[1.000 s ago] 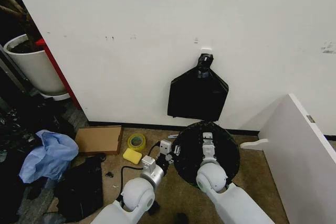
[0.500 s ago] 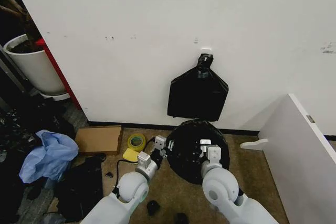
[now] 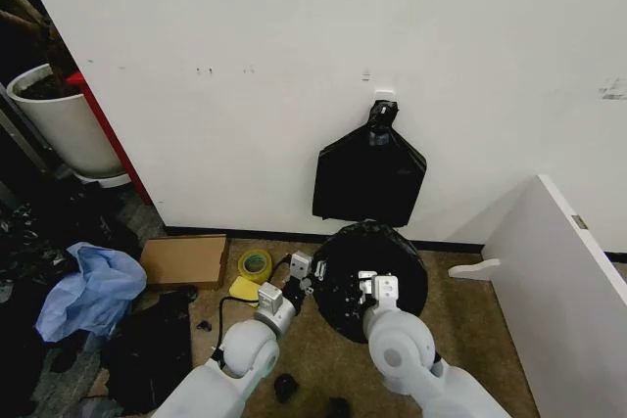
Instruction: Place the garbage bag over the trash bin.
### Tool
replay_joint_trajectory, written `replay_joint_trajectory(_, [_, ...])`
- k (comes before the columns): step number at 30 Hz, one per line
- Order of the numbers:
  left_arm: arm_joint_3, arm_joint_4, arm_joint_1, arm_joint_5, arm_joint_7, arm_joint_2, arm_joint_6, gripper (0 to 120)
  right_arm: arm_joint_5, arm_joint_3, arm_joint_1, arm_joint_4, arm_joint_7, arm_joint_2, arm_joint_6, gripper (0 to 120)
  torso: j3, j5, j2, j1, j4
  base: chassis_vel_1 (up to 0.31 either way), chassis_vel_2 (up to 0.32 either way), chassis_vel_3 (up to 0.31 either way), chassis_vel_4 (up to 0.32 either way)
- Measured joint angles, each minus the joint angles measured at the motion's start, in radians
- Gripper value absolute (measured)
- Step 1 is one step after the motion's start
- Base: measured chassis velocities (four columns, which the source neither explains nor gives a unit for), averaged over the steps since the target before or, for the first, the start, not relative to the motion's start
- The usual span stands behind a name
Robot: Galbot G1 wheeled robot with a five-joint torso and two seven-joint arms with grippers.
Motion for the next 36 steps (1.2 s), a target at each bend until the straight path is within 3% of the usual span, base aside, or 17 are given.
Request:
replay_joint_trajectory(5, [0.001, -0.024, 0.008, 0.002, 0.006, 0.006, 0.0, 0, -0.143, 0.01, 0.016, -0.092, -0.047, -0.004, 0.0, 0, 0.0, 0.0001, 0.0, 0.0, -0.0001, 0.0, 0.0, 0.0, 0.0])
replay_joint_trajectory(14, [0.001, -0.042, 0.023, 0.002, 0.014, 0.013, 0.0, 0, -0.251, 0.047, 0.016, -0.149, -0.081, -0.017, 0.028, 0, 0.0, 0.0001, 0.0, 0.0, -0.0001, 0.0, 0.0, 0.0, 0.0])
replay_joint_trajectory(25, [0.008, -0.044, 0.026, 0.002, 0.014, 0.013, 0.0, 0, -0.225, 0.0, -0.013, -0.045, -0.099, -0.002, 0.052, 0, 0.0, -0.0001, 0.0, 0.0, -0.0001, 0.0, 0.0, 0.0, 0.0])
replay_joint_trajectory(36, [-0.002, -0.095, 0.052, 0.001, 0.031, 0.029, 0.001, 0, -0.29, 0.001, 0.041, -0.218, -0.084, 0.026, 0.018, 0, 0.0, 0.0, 0.0, 0.0, 0.0, 0.0, 0.0, 0.0, 0.0])
